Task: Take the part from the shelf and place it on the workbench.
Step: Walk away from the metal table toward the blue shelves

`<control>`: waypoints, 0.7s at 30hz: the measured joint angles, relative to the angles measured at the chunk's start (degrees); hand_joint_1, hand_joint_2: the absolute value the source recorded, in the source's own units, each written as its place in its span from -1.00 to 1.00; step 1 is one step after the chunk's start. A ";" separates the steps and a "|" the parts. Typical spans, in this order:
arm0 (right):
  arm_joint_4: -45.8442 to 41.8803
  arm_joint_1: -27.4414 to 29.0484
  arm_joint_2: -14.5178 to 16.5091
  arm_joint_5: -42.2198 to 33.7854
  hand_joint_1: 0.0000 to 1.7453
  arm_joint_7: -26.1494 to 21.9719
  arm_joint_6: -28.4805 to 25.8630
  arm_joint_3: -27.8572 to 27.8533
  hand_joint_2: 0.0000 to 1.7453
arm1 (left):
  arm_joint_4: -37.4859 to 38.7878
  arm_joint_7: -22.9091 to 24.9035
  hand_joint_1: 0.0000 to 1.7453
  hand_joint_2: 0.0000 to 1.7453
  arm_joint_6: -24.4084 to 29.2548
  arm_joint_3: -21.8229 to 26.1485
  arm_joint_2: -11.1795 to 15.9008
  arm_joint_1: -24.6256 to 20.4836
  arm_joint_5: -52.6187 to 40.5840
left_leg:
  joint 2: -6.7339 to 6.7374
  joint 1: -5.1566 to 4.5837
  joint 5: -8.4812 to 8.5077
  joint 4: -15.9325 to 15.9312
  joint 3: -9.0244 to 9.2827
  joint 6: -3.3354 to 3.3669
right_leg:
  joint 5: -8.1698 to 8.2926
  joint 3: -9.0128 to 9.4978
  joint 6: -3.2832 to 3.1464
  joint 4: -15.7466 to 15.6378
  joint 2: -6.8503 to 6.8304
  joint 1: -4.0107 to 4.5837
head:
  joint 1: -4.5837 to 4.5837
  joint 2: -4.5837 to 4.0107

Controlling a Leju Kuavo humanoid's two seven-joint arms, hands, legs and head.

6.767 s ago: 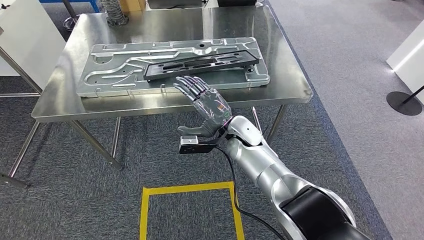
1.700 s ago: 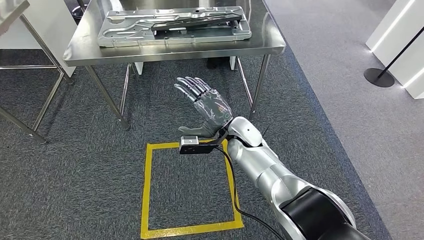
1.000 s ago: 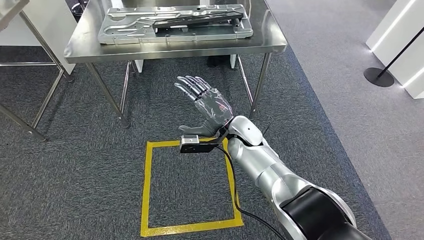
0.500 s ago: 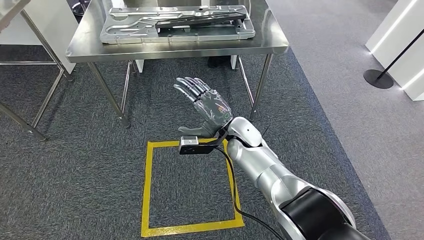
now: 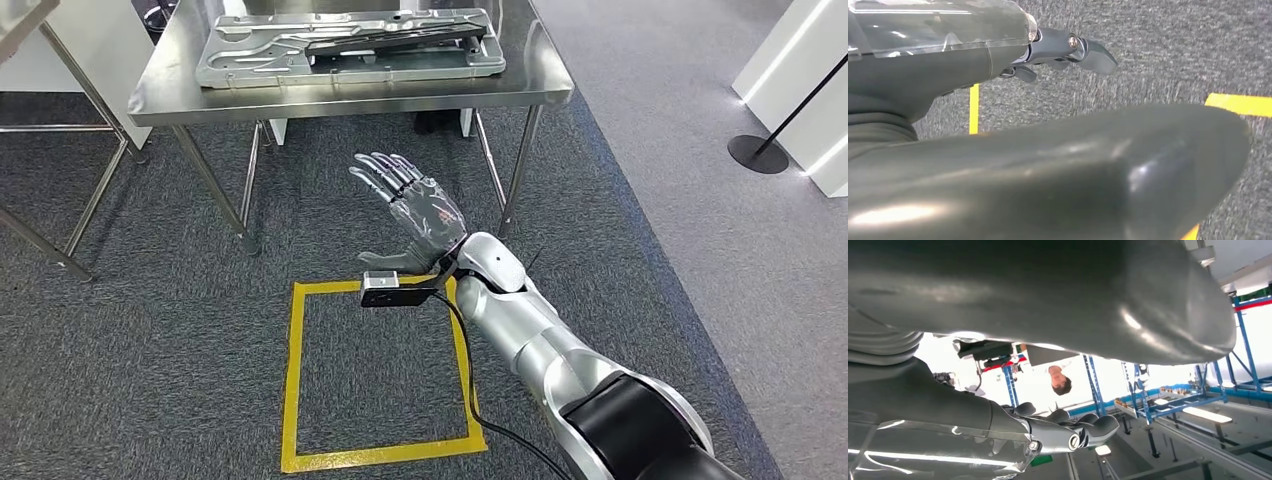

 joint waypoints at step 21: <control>0.06 0.50 0.07 0.00 -1.00 0.00 0.01 -0.01 -1.00 | 0.00 0.00 -1.00 -1.00 -0.01 0.00 0.20 0.06 -0.02 | 0.03 0.11 0.05 0.35 -0.11 1.78 | -8.38 -8.32 2.47 17.99 0.03 -0.50 | 0.01 0.00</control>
